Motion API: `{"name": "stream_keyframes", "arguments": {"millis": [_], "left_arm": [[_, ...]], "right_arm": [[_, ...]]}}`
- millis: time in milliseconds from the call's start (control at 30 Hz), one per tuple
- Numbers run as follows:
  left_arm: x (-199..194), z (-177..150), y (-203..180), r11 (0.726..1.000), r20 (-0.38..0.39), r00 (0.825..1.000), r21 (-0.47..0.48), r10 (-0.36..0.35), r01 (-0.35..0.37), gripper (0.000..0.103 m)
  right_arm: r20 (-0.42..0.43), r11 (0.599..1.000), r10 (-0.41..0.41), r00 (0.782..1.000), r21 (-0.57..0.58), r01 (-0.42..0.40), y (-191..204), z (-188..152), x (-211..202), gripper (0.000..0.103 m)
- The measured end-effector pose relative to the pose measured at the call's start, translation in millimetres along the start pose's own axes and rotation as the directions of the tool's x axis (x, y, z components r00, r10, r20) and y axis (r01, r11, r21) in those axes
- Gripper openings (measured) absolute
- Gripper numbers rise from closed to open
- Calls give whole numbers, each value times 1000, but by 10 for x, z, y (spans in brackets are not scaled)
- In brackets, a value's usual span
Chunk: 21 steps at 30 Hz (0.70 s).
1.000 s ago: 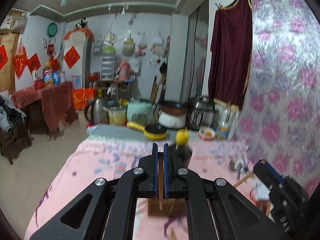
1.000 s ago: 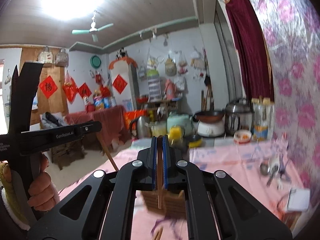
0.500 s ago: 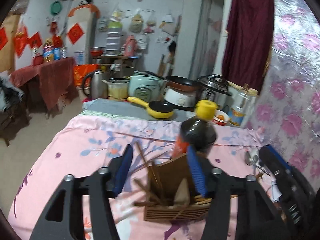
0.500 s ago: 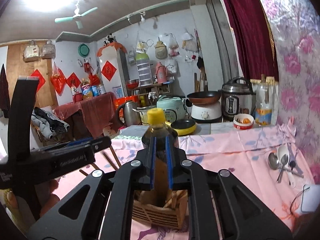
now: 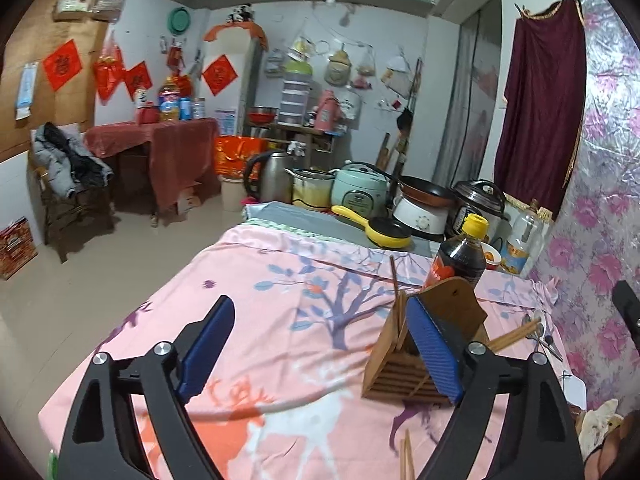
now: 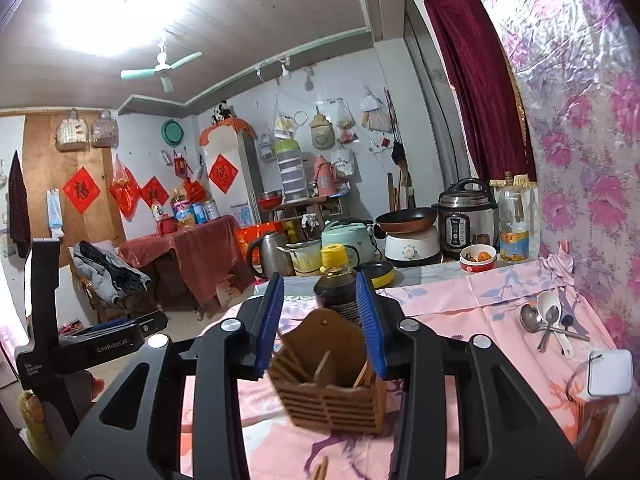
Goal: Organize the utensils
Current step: 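Open the right tool and move it back toward the loose chopsticks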
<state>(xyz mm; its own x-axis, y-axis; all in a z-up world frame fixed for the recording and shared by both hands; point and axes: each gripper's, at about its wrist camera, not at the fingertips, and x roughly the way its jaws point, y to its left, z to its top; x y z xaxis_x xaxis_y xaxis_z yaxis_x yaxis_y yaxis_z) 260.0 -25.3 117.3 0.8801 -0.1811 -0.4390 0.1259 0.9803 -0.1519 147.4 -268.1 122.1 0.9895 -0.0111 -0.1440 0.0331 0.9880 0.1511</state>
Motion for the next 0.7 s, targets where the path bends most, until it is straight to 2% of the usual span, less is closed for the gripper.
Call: {"name": "stream_keyframes", "arguments": {"millis": [267,467,600,700], "left_arm": [[-716,-330,103,999,46,998,14,34,-34,94],[-1251,-649,150,1000,78,997,1,29,-29,97],[-1349,-855,167,1000,57,998,-9,28,-28,97],[-1242,-1067,186,999,12,999,-5,43,-43,97]], "right_arm": [[44,1000,6,999,-7,-6,207,-172,-786,55],[66,1000,19,998,-14,-18,316,-364,-1284,64],[53,1000,14,999,-28,-13,320,-527,-1446,68],[18,1000,4,1000,-5,-3,216,-673,-1447,68]]}}
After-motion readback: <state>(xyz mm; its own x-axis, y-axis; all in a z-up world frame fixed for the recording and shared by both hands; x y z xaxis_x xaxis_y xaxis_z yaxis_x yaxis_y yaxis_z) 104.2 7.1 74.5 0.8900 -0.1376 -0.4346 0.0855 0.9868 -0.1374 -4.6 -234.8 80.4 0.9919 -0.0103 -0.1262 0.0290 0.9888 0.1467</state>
